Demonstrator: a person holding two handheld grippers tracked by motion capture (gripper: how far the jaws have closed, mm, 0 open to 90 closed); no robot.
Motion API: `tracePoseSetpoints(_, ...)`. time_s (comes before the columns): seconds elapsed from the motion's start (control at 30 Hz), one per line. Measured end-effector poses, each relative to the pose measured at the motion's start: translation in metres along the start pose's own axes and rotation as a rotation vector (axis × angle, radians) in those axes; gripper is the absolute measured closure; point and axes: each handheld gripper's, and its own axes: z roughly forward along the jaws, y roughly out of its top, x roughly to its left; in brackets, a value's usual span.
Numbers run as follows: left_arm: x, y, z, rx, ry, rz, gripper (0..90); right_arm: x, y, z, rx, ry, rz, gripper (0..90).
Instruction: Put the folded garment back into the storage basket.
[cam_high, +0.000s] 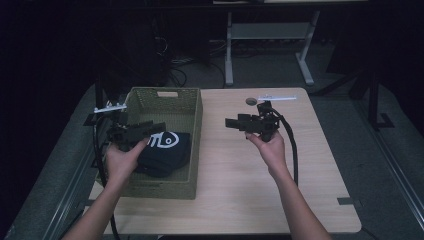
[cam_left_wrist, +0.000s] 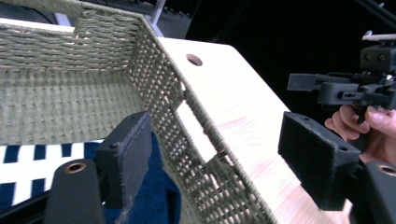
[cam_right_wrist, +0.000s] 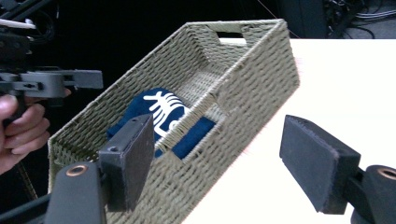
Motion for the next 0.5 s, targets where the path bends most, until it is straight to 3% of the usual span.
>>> tracePoseSetpoints(0.5, -0.025, 0.005, 0.023, 0.013, -0.047, 0.024, 22.0, -0.019, -0.011, -0.028, -0.006, -0.032, 0.024, 25.9)
